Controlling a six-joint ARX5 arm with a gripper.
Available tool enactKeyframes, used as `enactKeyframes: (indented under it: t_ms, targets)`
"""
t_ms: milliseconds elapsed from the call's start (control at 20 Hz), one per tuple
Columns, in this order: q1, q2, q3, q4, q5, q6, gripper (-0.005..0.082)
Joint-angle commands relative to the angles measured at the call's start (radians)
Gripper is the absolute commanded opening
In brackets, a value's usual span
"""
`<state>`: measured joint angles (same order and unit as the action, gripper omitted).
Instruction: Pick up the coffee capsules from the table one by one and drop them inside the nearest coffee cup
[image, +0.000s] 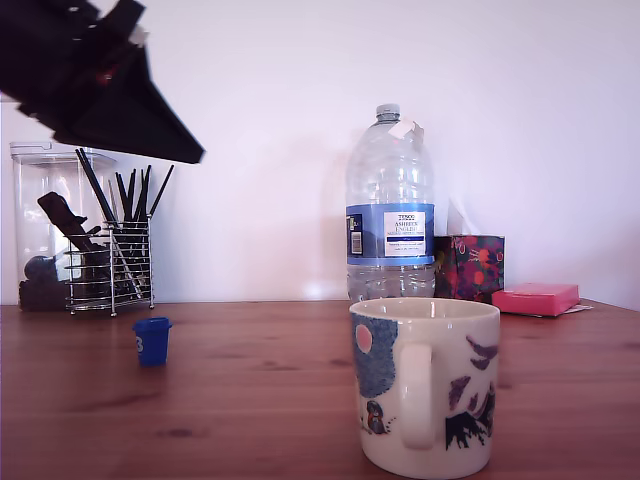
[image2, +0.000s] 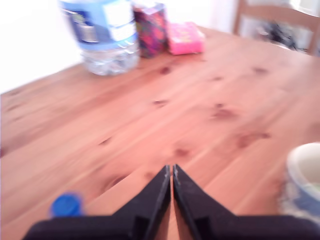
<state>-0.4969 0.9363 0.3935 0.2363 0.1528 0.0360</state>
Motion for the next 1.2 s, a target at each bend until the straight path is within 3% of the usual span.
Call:
enactKeyframes:
  t_ms: [0, 100, 250, 500, 550, 600, 700, 750, 800, 1150]
  targets:
    - [0.056, -0.003, -0.084, 0.086, -0.006, -0.041, -0.002]
    - [0.129, 0.001, -0.161, 0.186, -0.013, -0.079, -0.002]
    - [0.203, 0.008, -0.204, 0.232, -0.016, -0.082, -0.002]
    - [0.222, 0.045, -0.204, 0.228, -0.011, -0.081, -0.0008]
    - [0.222, 0.053, -0.204, 0.229, -0.009, -0.081, 0.0038]
    - [0.222, 0.061, -0.204, 0.232, -0.002, -0.08, 0.0149]
    - [0.221, 0.089, -0.204, 0.26, 0.007, -0.072, 0.0506]
    - [0.221, 0.109, -0.204, 0.276, 0.007, -0.062, 0.0623]
    - [0.221, 0.132, -0.204, 0.295, 0.007, -0.054, 0.066]
    - [0.221, 0.392, -0.203, 0.586, 0.027, -0.034, 0.0659]
